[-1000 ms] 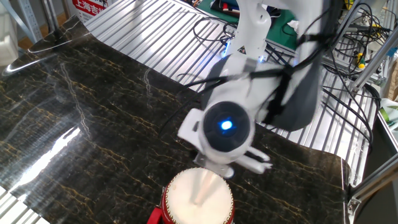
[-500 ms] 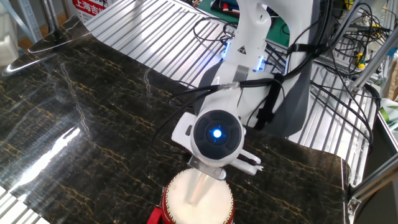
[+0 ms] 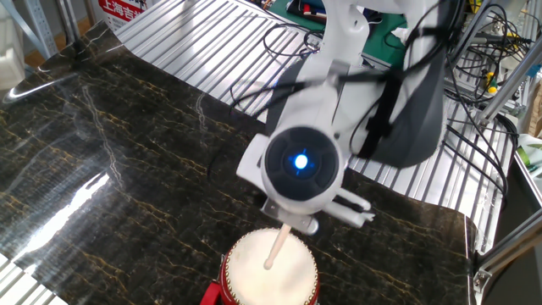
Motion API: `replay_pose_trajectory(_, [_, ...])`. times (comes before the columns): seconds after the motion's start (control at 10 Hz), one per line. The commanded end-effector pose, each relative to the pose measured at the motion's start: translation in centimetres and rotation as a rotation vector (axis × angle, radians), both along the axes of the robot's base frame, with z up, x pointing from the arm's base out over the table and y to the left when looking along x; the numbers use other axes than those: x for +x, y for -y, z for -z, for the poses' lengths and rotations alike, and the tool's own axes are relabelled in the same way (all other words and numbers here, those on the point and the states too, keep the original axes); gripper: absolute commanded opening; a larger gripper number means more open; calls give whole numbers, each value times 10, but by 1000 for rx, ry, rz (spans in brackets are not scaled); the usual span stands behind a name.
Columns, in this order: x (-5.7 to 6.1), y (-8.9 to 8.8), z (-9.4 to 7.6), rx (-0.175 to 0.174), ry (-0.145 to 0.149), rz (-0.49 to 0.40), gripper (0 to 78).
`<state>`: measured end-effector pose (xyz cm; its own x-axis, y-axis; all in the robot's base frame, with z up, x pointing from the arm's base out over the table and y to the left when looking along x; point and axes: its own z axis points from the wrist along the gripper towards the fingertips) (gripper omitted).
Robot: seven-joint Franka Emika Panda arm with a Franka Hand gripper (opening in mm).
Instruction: Play the drum
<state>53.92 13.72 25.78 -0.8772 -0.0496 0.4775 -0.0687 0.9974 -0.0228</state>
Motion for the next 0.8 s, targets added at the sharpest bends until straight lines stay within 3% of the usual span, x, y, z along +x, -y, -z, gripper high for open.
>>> replay_pose_trajectory(0.1, [1,-9,-39,17,-3,20,11])
replay_pose_trajectory(0.5, [2,-11,-30,12,13,9,11])
replay_pose_trajectory(0.8, [4,-16,-6,-17,19,-11,11])
